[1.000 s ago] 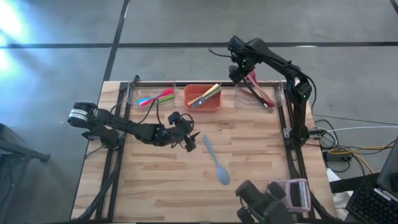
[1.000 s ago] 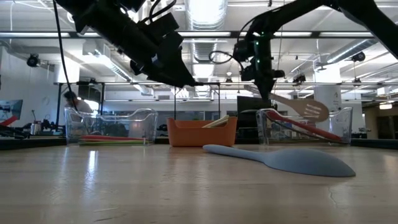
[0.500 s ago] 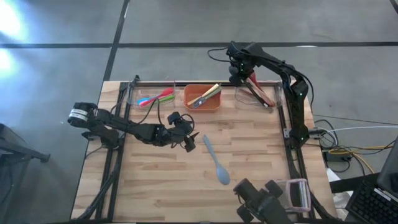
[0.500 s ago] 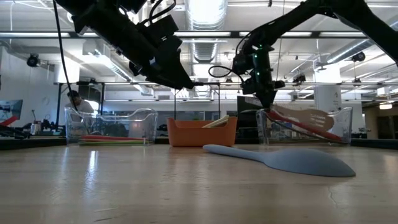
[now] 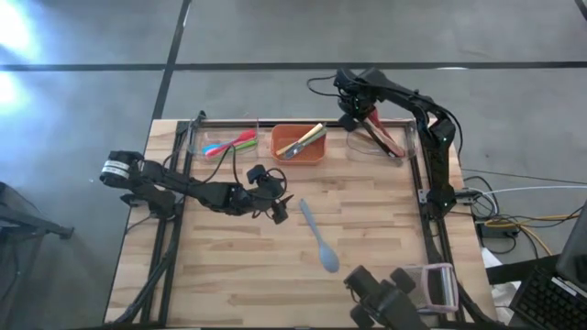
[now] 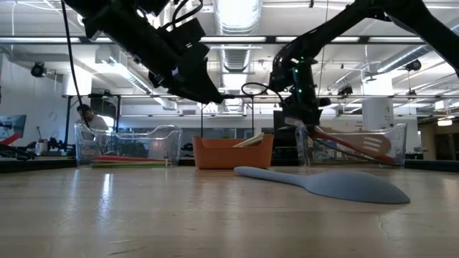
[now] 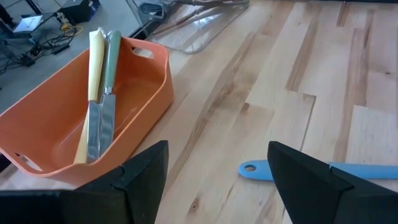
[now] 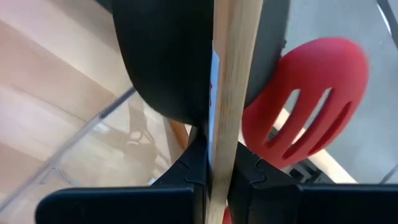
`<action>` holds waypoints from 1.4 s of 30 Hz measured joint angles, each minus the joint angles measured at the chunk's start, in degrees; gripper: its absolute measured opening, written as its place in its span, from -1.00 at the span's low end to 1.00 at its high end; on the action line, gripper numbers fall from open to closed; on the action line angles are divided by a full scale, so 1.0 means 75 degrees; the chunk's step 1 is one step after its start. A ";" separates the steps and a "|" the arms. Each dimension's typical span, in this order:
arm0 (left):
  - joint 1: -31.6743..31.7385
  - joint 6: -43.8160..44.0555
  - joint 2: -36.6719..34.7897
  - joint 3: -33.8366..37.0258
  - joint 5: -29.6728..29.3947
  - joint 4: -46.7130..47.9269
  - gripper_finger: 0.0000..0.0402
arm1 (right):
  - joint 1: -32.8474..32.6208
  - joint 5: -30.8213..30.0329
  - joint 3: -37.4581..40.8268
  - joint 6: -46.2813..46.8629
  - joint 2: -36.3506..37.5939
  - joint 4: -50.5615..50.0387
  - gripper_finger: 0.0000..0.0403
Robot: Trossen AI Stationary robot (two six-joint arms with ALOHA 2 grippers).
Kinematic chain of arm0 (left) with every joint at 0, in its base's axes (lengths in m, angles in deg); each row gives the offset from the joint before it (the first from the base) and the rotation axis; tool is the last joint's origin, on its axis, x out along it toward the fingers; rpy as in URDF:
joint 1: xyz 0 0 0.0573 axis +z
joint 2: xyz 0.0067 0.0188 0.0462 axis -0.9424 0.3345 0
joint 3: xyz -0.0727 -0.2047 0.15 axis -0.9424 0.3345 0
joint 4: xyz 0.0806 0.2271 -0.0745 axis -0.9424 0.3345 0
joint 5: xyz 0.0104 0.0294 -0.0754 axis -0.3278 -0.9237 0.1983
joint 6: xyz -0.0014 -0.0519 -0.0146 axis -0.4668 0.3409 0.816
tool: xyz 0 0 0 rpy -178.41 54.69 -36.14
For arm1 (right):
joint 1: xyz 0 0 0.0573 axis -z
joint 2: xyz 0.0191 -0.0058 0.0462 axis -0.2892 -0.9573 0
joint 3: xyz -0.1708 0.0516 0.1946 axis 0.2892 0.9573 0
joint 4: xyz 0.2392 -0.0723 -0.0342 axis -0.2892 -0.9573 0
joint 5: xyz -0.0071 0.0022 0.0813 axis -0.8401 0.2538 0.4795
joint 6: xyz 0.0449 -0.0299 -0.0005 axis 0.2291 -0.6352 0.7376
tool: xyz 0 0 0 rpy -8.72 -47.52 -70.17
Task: Pick & Place Kitchen Items
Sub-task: Put the wooden serving spoon into the right transparent bin, then put the gray serving spoon into the right transparent bin
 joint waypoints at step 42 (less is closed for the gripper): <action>0.0003 0.0040 0.0000 0.0000 -0.0001 0.0006 0.37 | -0.0846 0.0784 0.0339 0.0011 0.2959 -0.0198 -0.33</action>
